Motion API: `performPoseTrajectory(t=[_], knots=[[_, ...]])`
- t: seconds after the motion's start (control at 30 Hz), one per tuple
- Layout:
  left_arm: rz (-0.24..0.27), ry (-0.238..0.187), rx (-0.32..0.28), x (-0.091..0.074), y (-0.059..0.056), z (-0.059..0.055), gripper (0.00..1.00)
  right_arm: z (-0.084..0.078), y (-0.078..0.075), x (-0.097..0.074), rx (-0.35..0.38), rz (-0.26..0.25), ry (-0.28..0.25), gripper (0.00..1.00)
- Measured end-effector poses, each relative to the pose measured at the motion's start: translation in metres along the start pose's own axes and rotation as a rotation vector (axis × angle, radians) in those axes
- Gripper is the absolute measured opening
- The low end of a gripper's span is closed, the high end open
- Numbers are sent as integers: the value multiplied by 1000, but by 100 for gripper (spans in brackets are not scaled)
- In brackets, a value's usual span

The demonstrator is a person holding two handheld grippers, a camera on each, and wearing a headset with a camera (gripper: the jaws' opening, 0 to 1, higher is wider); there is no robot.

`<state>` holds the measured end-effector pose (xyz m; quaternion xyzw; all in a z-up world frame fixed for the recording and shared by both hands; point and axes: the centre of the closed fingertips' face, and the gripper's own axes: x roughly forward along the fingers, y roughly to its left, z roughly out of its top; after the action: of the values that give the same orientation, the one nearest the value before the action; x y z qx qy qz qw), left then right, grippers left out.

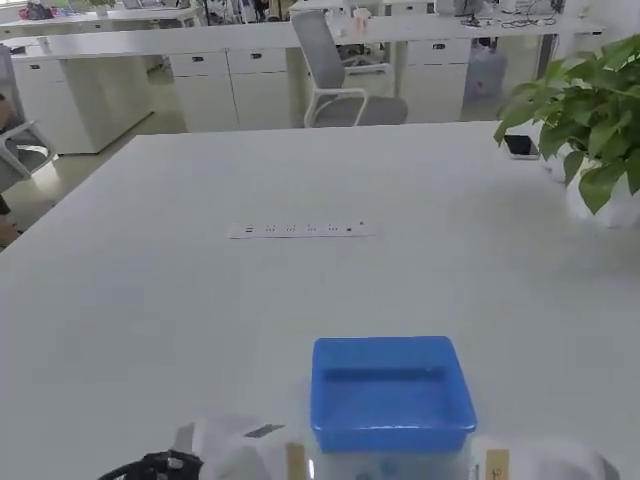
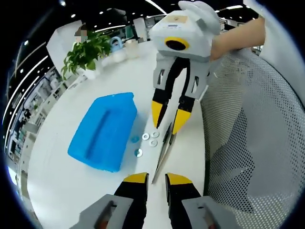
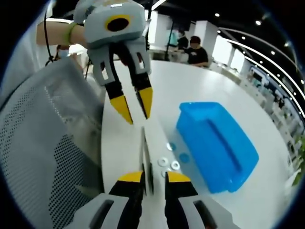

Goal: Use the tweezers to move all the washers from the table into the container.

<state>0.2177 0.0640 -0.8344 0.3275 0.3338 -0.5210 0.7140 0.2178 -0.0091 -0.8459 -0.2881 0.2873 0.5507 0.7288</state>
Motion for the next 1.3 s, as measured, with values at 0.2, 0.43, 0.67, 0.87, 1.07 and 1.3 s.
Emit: performPoseTrajectory(t=[0.2,0.43,0.67,0.87,1.07,1.3], knots=[[-22,24,-18,11,11,-15,13,0,0,0,0,1,-1,14],[-67,56,21,22,10,-15,6,-1,-4,-1,15,-11,-7,13],[-82,83,76,26,7,-15,4,-1,-5,-1,19,-14,-9,14],[-87,85,99,26,6,-15,0,0,-6,-2,24,-17,-13,14],[-92,79,133,24,4,-15,0,2,-4,-3,23,-13,-25,14],[-50,56,182,5,2,-2,0,4,-4,-4,20,-16,-30,15]])
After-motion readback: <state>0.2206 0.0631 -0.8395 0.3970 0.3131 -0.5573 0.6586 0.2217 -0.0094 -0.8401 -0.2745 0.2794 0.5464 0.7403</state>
